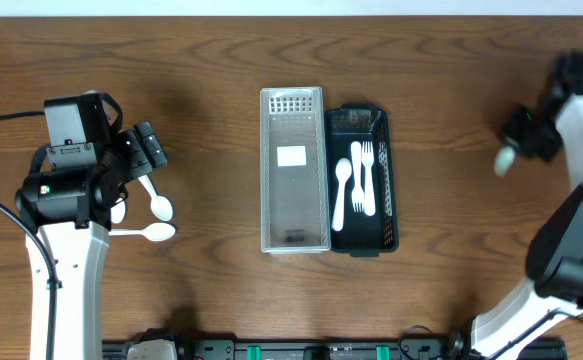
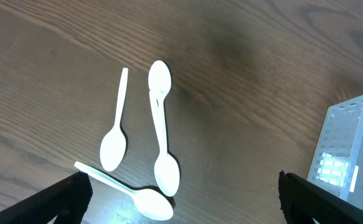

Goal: Pack container
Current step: 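Lower the fork into the black basket and open the right gripper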

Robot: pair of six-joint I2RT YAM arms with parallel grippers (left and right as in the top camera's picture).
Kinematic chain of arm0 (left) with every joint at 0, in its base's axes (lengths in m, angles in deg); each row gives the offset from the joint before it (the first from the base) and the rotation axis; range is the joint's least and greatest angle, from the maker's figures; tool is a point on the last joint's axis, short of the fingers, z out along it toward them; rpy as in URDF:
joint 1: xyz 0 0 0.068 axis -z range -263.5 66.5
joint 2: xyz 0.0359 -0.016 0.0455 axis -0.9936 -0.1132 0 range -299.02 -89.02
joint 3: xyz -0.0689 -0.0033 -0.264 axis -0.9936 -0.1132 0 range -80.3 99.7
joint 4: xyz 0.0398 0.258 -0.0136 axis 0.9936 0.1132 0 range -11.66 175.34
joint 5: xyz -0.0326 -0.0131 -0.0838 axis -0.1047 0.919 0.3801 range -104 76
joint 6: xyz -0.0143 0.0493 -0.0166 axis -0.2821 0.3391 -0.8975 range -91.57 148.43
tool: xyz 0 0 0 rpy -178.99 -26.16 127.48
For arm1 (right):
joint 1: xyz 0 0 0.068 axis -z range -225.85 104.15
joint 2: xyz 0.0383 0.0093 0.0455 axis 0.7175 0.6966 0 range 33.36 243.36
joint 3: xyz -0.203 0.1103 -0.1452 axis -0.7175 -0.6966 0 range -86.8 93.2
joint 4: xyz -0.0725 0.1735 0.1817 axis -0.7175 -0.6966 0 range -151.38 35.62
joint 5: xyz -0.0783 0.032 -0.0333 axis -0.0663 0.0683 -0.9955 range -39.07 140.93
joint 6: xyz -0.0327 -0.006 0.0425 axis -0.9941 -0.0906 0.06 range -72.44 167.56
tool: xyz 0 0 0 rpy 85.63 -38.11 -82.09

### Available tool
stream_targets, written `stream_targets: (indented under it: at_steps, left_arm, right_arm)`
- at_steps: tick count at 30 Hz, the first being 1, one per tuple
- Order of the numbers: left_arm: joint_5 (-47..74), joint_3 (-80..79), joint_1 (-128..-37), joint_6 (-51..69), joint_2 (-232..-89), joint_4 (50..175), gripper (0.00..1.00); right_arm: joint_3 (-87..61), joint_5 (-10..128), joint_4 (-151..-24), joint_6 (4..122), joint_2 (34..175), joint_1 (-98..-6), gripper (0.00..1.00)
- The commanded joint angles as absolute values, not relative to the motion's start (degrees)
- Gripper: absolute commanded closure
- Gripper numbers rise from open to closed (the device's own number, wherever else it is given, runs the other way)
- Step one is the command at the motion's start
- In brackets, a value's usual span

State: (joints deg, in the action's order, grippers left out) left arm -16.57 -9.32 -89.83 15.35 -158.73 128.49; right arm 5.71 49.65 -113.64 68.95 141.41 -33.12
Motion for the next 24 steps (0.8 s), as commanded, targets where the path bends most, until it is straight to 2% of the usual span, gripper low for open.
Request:
stream_targets:
  at_steps: [1,6,12,17,24]
  left_arm:
    - [-17.29,-8.18,-90.07,16.31,-159.02,128.66,0.02]
    - [-17.29,-8.18,-90.07,16.31,-159.02,128.66,0.02]
    - [-17.29,-8.18,-90.07,16.31,-159.02,128.69,0.02]
    - [-17.29,-8.18,-90.07,16.31,-159.02,128.88,0.02]
    - [-17.29,-8.18,-90.07,16.31,-159.02,129.1,0.02]
  right_arm:
    - [12.44,51.64,-115.63,68.1,136.3,-42.38,0.98]
    - [17.34,51.59,-116.55,71.51,135.69,-56.83,0.99]
    - [15.05,49.12,-116.64,75.96,138.22,-67.96,0.99]
    - [8.95,48.58,-116.35,79.13,141.52,-71.67,0.99]
    - [-1.41,48.84,-111.28,79.46,144.17,-72.35,0.98]
